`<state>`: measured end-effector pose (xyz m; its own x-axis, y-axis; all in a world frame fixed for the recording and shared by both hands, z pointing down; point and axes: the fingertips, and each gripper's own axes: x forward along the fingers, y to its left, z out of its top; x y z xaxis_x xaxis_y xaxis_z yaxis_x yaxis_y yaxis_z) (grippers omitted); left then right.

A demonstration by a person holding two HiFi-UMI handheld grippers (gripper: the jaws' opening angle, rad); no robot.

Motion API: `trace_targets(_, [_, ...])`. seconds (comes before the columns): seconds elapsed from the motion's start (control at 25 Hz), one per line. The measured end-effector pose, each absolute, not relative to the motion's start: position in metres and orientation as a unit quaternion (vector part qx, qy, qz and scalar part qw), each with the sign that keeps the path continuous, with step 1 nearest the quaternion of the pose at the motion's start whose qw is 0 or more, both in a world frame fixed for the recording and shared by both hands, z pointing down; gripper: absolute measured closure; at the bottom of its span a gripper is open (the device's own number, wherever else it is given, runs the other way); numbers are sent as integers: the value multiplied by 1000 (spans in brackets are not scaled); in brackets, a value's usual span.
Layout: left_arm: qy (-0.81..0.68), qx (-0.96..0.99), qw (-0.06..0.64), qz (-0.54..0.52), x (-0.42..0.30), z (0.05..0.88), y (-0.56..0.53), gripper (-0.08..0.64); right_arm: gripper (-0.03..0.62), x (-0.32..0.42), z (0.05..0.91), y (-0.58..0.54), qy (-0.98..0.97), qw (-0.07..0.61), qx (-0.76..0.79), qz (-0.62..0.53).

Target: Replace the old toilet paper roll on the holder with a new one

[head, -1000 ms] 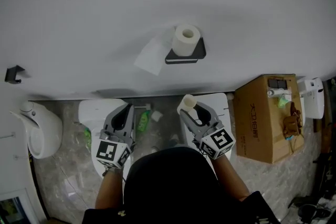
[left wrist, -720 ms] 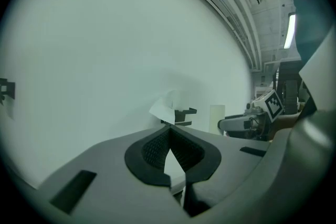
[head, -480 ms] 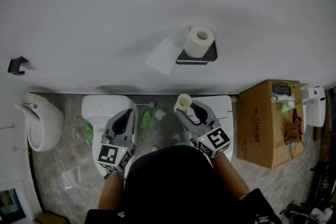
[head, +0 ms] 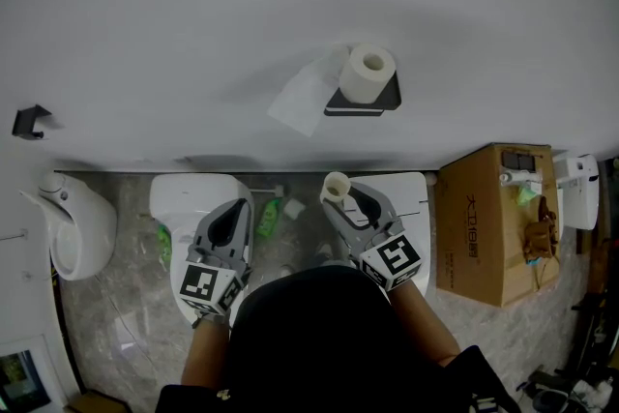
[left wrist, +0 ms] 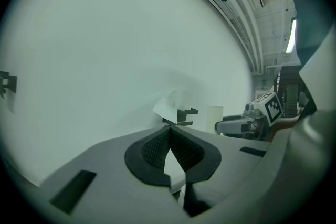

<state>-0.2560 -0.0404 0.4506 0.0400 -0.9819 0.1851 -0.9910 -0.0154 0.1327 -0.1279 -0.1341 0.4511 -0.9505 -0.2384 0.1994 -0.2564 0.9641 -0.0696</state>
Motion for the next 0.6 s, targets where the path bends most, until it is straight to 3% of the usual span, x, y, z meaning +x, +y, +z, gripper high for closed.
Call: trace_targets(0.6, [-688, 716, 116, 26, -250, 454, -38, 545, 419, -110, 451, -137, -983, 88, 151, 63])
